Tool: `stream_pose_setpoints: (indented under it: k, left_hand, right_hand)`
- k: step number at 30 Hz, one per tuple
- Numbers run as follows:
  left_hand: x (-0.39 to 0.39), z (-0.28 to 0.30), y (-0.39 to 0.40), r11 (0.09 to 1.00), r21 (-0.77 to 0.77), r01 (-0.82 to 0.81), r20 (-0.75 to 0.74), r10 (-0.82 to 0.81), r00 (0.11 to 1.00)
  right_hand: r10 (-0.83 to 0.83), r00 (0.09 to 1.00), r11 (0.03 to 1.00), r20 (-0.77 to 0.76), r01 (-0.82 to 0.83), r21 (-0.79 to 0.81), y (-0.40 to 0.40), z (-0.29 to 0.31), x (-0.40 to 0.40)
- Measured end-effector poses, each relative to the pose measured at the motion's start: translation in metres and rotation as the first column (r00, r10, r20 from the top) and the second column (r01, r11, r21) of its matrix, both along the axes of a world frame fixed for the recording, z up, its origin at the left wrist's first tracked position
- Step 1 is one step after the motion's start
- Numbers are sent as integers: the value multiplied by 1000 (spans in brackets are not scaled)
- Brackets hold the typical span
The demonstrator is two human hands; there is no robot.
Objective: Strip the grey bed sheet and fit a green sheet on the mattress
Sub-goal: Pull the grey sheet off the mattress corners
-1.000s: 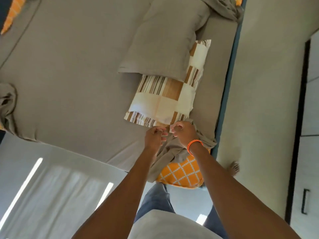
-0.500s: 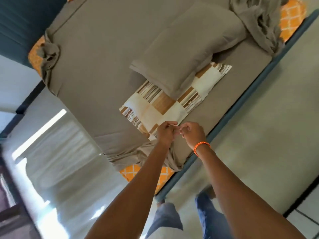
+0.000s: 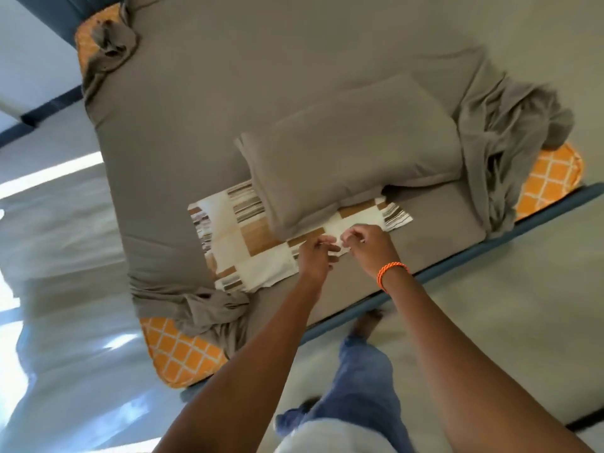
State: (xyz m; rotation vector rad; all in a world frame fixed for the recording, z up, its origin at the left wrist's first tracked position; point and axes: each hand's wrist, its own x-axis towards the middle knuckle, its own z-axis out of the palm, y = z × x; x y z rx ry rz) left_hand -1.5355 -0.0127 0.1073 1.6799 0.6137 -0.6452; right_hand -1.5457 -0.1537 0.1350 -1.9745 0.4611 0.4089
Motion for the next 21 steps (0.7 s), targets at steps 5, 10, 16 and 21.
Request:
stream_pose_setpoints:
  k: [5, 10, 16, 21]
  left_hand:
    - [42, 19, -107, 997, -70, -42, 30, 44, 999]
    - [76, 38, -192, 976, -80, -201, 60, 206, 977]
    - [82, 45, -304, 952, -38, -304, 108, 306, 946]
    - [64, 82, -397, 916, -53, -397, 109, 401, 910]
  right_hand:
    - [-23, 1000, 1000, -17, 23, 19, -102, 19, 50]
    - [25, 999, 999, -23, -25, 35, -194, 22, 92]
    - [122, 992, 990, -11, -122, 65, -309, 25, 123]
    - [191, 981, 975, -7, -189, 112, -397, 52, 127]
